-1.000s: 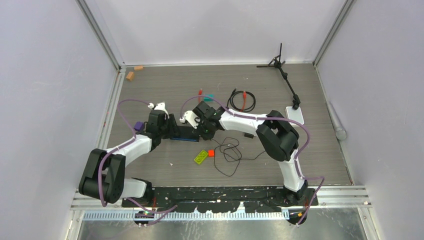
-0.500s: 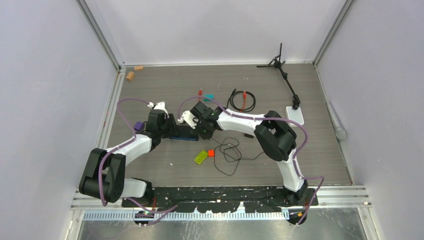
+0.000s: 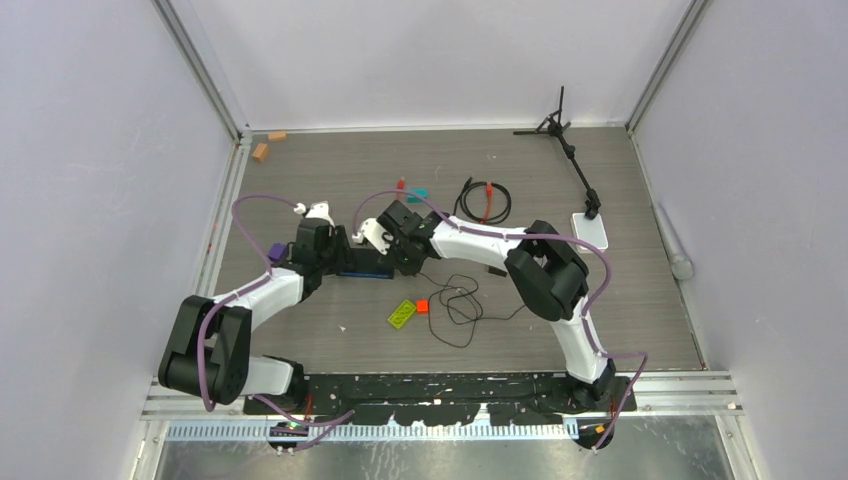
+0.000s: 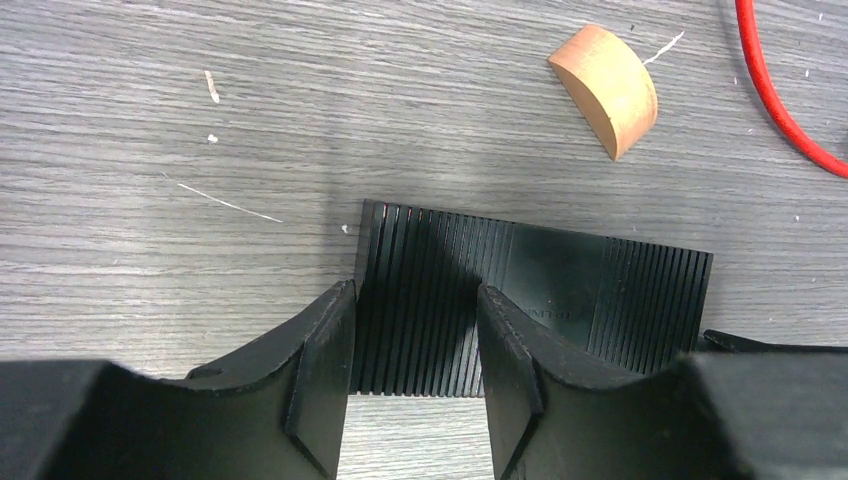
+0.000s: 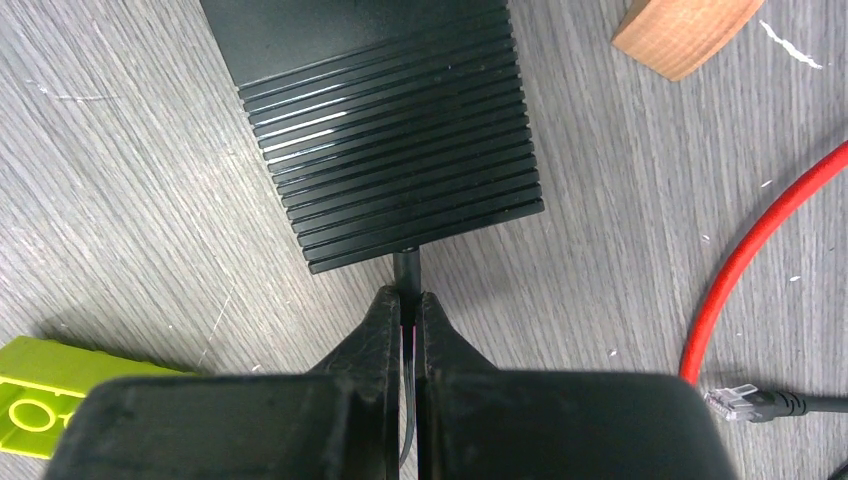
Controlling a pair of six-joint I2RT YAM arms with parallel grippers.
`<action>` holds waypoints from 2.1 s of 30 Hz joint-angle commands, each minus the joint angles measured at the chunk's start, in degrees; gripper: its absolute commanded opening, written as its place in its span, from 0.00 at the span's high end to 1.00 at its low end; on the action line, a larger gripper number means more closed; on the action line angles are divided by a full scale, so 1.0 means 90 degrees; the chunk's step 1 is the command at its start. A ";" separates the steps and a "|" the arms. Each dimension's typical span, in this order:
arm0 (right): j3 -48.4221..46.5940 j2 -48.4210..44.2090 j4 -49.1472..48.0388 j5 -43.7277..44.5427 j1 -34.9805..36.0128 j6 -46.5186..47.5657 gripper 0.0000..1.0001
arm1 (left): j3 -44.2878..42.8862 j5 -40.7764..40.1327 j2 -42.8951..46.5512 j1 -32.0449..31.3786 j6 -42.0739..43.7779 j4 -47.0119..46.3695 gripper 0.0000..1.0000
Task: Insert the plug into the switch port
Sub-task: Insert the power into the switch port.
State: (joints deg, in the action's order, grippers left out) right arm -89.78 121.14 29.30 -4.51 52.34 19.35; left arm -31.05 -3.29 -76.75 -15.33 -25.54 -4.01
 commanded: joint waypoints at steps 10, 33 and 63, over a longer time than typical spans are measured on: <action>0.1725 -0.1011 -0.2142 0.0243 0.0356 -0.0121 1.00 | -0.0452 0.0680 -0.0421 -0.0279 -0.0339 0.0590 0.58; 0.1349 -0.0881 -0.2951 -0.0185 0.0342 -0.0420 1.00 | -0.0377 0.2176 -0.0845 -0.0379 -0.0188 -0.0233 0.55; 0.1720 -0.1092 -0.2041 0.0864 0.0038 0.0115 0.45 | 0.0185 0.0126 0.0844 -0.0523 -0.0233 0.0214 0.22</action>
State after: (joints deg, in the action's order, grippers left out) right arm -76.07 114.52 14.37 2.09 53.21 18.39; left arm -30.48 0.10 -74.50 -19.05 -25.26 -3.70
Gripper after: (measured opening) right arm 0.448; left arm 0.776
